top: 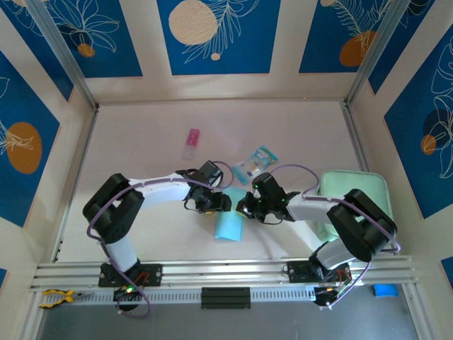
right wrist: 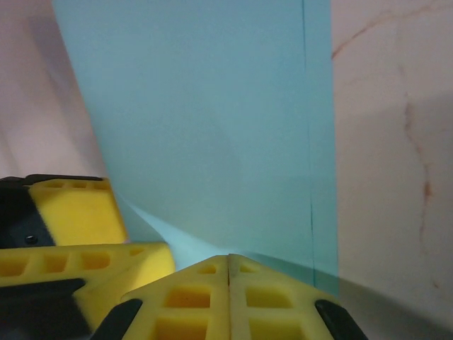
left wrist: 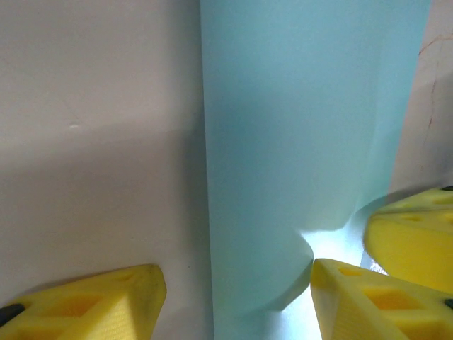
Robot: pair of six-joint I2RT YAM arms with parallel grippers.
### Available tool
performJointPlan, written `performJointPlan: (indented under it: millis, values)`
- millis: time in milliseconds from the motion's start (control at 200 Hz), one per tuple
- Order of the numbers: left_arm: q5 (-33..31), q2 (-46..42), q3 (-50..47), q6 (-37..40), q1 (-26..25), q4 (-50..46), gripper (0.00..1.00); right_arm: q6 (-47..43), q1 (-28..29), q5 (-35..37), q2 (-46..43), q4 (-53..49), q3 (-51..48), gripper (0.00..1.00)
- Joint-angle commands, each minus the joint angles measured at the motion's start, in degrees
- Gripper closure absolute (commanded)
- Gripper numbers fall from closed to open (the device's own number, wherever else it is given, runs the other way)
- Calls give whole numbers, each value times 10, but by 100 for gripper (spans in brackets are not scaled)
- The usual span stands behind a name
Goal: Fold a paper plane with a square sheet of paper (pick it up from the middle)
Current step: Fold the square sheet of paper in half at the bottom-center of the table.
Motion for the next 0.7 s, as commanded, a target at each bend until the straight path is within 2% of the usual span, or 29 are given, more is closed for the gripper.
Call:
performJointPlan:
  millis: [0, 110, 240, 350, 520, 695]
  values:
    - [-18, 27, -7, 6, -1, -17, 38, -14, 4, -3, 30, 2, 1, 95]
    - [-4, 14, -15, -7, -1, 3, 37, -32, 4, -7, 57, 26, -19, 95]
    - [-4, -18, -31, -23, -1, 22, 29, -79, -7, -9, 60, -24, -10, 95]
    - [12, -36, -46, -35, 5, 40, 24, -137, -22, -39, 60, -54, 6, 98]
    - [57, -52, -68, -57, 15, 88, 27, -200, -52, -93, 65, -72, 19, 98]
    - [80, -46, -75, -71, 20, 107, 36, -181, -72, -105, 65, -56, 4, 98]
